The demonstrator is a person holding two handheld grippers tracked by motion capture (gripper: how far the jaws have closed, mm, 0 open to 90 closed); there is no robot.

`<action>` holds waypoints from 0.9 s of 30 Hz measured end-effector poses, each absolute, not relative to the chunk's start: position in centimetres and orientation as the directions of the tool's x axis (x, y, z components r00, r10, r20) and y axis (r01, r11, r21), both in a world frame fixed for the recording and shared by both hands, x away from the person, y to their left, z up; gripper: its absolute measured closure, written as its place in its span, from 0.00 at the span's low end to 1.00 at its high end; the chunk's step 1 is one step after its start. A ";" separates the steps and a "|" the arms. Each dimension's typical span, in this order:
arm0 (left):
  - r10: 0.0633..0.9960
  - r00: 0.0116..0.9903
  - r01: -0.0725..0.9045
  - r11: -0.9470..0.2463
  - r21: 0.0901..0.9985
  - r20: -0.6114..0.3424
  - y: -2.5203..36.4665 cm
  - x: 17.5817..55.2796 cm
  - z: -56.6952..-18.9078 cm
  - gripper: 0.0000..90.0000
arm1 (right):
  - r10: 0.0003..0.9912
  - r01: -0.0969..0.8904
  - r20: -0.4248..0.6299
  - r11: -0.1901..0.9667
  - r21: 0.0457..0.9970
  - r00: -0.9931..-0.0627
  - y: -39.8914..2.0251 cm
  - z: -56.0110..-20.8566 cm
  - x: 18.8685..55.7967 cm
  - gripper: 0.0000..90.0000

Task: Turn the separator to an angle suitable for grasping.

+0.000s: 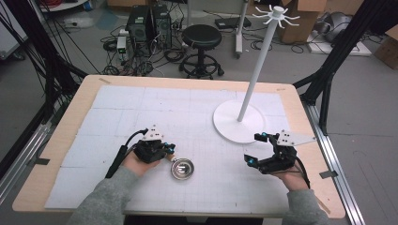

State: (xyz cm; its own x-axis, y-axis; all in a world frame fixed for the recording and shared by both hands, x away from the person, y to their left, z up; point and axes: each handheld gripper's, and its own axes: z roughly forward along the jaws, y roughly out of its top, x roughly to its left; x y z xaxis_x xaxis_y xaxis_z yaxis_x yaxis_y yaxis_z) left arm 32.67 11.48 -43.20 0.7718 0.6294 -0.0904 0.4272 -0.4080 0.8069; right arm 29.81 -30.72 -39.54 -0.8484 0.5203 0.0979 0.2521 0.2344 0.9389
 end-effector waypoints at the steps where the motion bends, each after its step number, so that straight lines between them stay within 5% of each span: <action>1: 0.630 0.771 0.435 -0.414 0.800 -0.093 11.1 32.7 -43.3 1.00 | 0.519 0.254 0.100 0.234 0.939 -0.849 -30.7 -39.5 29.8 0.07; 27: 0.573 0.819 0.417 -0.541 0.730 -0.043 8.2 32.3 -44.2 1.00 | 0.522 0.260 0.106 0.231 0.938 -0.846 -30.8 -39.6 29.9 0.07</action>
State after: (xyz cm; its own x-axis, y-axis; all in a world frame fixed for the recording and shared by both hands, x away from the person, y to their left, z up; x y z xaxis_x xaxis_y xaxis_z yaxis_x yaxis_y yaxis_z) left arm 32.26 8.18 -44.18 0.8186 0.5728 -0.0430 0.4173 -0.5414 0.7299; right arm 29.87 -30.80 -39.58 -0.8462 0.5221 0.1063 0.2601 0.2306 0.9376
